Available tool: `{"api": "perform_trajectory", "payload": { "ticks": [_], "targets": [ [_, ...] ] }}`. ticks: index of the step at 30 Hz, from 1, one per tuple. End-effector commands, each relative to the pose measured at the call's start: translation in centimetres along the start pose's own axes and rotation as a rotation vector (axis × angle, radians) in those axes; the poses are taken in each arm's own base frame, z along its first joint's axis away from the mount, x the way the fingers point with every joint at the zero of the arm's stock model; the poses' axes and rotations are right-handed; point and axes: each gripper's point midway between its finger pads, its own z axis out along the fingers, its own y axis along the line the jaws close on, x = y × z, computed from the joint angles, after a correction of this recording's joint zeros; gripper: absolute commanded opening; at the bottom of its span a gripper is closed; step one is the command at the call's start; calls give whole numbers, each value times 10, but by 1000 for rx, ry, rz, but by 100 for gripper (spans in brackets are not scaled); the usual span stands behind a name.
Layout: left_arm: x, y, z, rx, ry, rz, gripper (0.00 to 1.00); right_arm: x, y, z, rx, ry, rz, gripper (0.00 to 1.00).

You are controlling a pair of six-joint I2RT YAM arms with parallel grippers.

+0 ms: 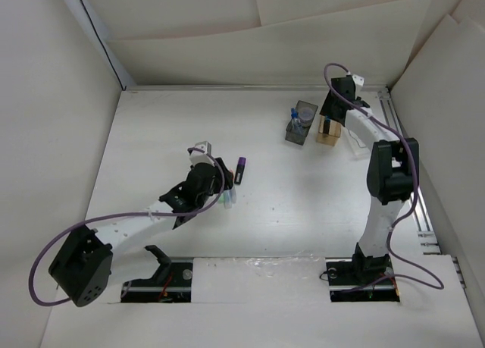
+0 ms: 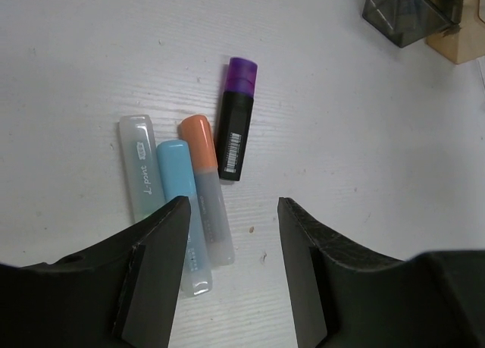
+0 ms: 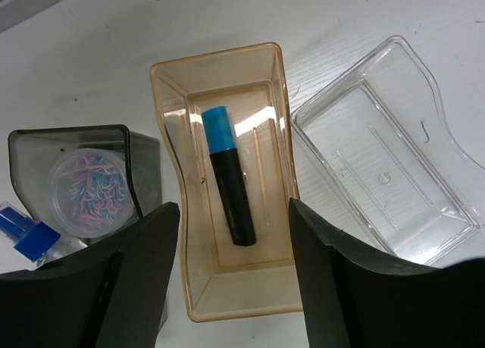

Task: Sort the stationery into containers
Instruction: Place the stationery into the container, then grab a piece of stationery with the left arm

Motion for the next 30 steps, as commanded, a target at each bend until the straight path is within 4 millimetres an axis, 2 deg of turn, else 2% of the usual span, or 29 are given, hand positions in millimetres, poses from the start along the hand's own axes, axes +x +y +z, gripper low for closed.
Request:
{"api": "perform_trajectory", "payload": {
  "ticks": [1, 2, 3, 4, 5, 6, 7, 8, 9, 10, 11, 12, 13, 14, 15, 17, 18, 19, 20, 21, 22, 25, 27, 30],
  "targets": [
    [-19, -8, 0, 4, -44, -2, 47, -27, 2, -18, -29, -57, 34, 66],
    [-21, -9, 0, 4, -44, 7, 49, -30, 10, -26, -57, -71, 35, 66],
    [-24, -12, 1, 7, -48, 14, 50, -36, 16, -44, -94, -94, 53, 64],
    [-21, -11, 4, -7, -32, 22, 52, -40, 14, -53, -100, -106, 58, 61],
    [-24, -11, 6, -14, -37, 31, 52, -41, 25, -66, -148, -116, 69, 57],
    [-22, -11, 8, -24, -25, 37, 52, -31, 27, -74, -170, -104, 60, 54],
    [-24, -15, 14, -32, -15, 41, 52, -45, 31, -101, -220, -150, 88, 37],
    [-22, -14, 17, -42, -3, 58, 52, -43, 43, -117, -267, -165, 91, 23],
    [-22, -17, 19, -48, -6, 74, 52, -40, 43, -129, -283, -170, 87, 12],
    [-12, -18, 25, -66, 25, 97, 52, -37, 42, -148, -318, -184, 97, 4],
    [-15, -25, 28, -69, 27, 114, 52, -34, 43, -159, -338, -194, 95, 0],
    [-15, -27, 32, -91, 24, 127, 52, -24, 51, -172, -371, -190, 78, 0],
    [-6, -23, 42, -117, 57, 155, 52, -5, 48, -175, -373, -166, 59, 0],
    [-9, -31, 45, -119, 60, 164, 52, -9, 45, -195, -395, -197, 66, 0],
    [-10, -30, 50, -139, 53, 168, 52, 0, 48, -206, -421, -195, 53, 1],
    [-7, -28, 62, -177, 60, 184, 52, 14, 37, -223, -437, -203, 60, 13],
    [-6, -26, 65, -195, 67, 201, 51, 17, 35, -228, -451, -211, 61, 25],
    [-7, -26, 70, -205, 62, 204, 51, 22, 35, -235, -470, -209, 56, 29],
    [-5, -27, 73, -208, 67, 206, 50, 35, 30, -234, -478, -189, 46, 33],
    [-2, -27, 79, -220, 81, 215, 50, 33, 26, -244, -499, -207, 56, 39],
    [-1, -28, 82, -221, 83, 216, 48, 38, 26, -249, -514, -197, 47, 41],
    [1, -24, 91, -262, 88, 234, 44, 44, 15, -257, -516, -199, 48, 43],
    [4, -20, 97, -287, 89, 254, 43, 54, 14, -257, -533, -181, 40, 45],
    [4, -20, 103, -303, 97, 272, 40, 59, 14, -262, -549, -175, 33, 45]
  ]
}}
